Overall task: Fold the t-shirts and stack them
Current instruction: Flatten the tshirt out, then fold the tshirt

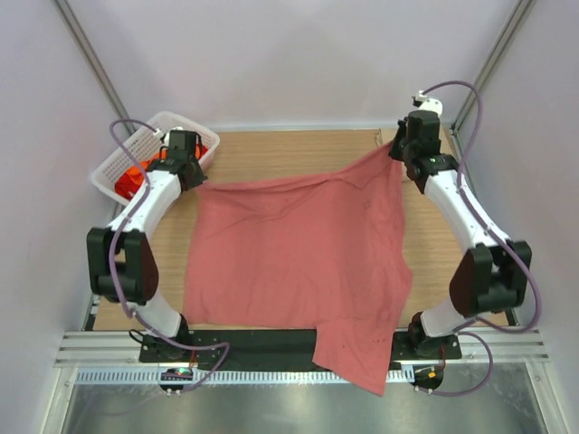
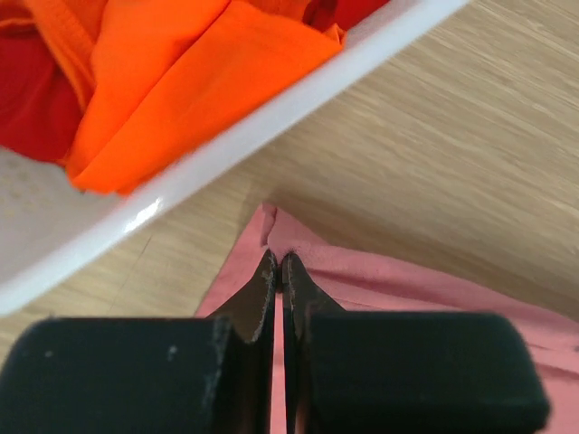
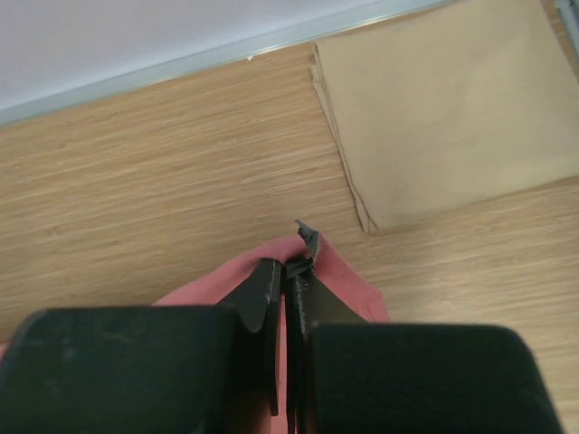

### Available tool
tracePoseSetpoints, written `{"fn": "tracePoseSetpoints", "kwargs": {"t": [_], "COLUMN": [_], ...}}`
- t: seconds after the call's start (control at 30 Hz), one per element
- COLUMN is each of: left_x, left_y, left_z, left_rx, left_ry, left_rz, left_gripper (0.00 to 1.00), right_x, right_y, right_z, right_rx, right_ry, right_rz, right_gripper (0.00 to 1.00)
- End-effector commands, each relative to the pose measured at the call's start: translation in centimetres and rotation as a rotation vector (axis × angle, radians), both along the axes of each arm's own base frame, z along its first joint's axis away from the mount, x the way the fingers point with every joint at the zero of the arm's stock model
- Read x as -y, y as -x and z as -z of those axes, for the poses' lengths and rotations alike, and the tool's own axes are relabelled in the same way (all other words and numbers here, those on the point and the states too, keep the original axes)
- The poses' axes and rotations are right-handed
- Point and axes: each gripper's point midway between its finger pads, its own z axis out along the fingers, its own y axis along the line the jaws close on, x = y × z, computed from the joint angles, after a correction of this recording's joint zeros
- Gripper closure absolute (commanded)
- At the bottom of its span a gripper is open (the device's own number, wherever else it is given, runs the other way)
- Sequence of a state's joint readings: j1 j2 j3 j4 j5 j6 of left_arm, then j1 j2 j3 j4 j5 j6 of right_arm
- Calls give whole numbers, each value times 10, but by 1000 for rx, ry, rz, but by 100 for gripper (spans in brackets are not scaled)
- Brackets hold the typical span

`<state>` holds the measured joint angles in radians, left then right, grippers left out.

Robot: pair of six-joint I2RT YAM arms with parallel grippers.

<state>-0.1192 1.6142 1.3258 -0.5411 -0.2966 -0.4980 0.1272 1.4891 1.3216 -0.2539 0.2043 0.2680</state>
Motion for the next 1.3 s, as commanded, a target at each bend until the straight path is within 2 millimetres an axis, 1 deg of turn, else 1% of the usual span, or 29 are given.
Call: {"fn": "tracePoseSetpoints", "kwargs": {"t": [0.0, 0.03, 0.07, 0.1, 0.13, 0.17, 0.2, 0.23, 0.27, 0.3, 0.33, 0.37, 0.4, 0.43, 0.47, 0.57, 0.63, 0.67, 0.7, 0.73, 0.77, 0.83, 0.87, 0.93, 1.0, 1.1, 1.17, 1.23, 1.27], "left_x": [-20, -20, -22, -22, -21, -20, -20, -20, -21, -20, -19, -17, -16, -17, -17, -18, -17, -18, -18, -19, -18, -17, -18, -20, -21, -24, -23, -21, -21], "left_y": [-44, -54, -59, -62, -70, -74, -73, -75, -78, -78, -76, -77, -77, -71, -71, -62, -56, -50, -47, -44, -35, -29, -20, -10, 1, 20, 29, 36, 43], "left_z": [-18, -23, -17, -15, -11, -10, -7, 0, -4, -2, 3, 1, 2, 8, 5, 8, 9, 10, 11, 10, 15, 15, 19, 21, 22, 30, 37, 42, 48], "left_rx": [100, 114, 101, 87, 75, 72, 53, 33, 39, 29, 5, 1, -6, -41, -45, -89, -107, -133, -145, -161, -205, -238, -280, -311, -343, -406, -442, -468, -491], "left_ry": [-38, -23, -22, -21, -17, -20, -21, -22, -25, -26, -23, -19, -18, -23, -26, -33, -31, -35, -36, -34, -34, -35, -40, -48, -52, -62, -56, -49, -47], "left_rz": [-44, -37, -37, -38, -31, -23, -18, -20, -21, -16, -8, 8, 14, 17, 19, 24, 33, 32, 30, 30, 34, 48, 50, 52, 54, 53, 59, 66, 68], "left_gripper": [100, 100, 100, 100, 100, 100, 100, 100, 100, 100, 100, 100, 100, 100, 100, 100, 100, 100, 100, 100, 100, 100, 100, 100, 100, 100, 100, 100, 100], "right_x": [-4, -5, -6, -6, -9, -8, -8, -9, -11, -12, -12, -13, -11, -12, -13, -19, -23, -24, -24, -24, -24, -23, -23, -21, -18, -13, -14, -12, -11], "right_y": [-44, -53, -58, -65, -71, -73, -76, -78, -79, -75, -76, -74, -66, -64, -54, -38, -20, -14, -2, 5, 18, 33, 47, 63, 83, 107, 118, 135, 141], "right_z": [-27, -29, -24, -7, -13, -12, -4, -8, -7, -1, -4, -2, 6, 2, 10, 9, 24, 22, 30, 34, 40, 45, 44, 50, 50, 53, 56, 63, 65], "right_rx": [117, 115, 99, 56, 62, 58, 32, 35, 22, -15, -24, -45, -96, -106, -167, -223, -298, -306, -361, -392, -444, -493, -528, -574, -612, -653, -680, -720, -728], "right_ry": [-23, -21, -14, -4, -7, -7, -9, -13, -15, -15, -20, -21, -19, -25, -30, -89, -120, -139, -142, -149, -147, -149, -151, -145, -140, -118, -120, -116, -118], "right_rz": [-17, -23, -29, -34, -47, -45, -45, -52, -59, -64, -65, -62, -58, -64, -70, -71, -63, -65, -62, -58, -58, -60, -56, -49, -47, -52, -57, -57, -54], "right_gripper": [98, 98, 98, 99, 99, 99, 98, 98, 98, 98, 98, 98, 98, 98, 98, 98, 98, 98, 98, 99, 98, 98, 99, 98, 98, 98, 98, 99, 99]}}
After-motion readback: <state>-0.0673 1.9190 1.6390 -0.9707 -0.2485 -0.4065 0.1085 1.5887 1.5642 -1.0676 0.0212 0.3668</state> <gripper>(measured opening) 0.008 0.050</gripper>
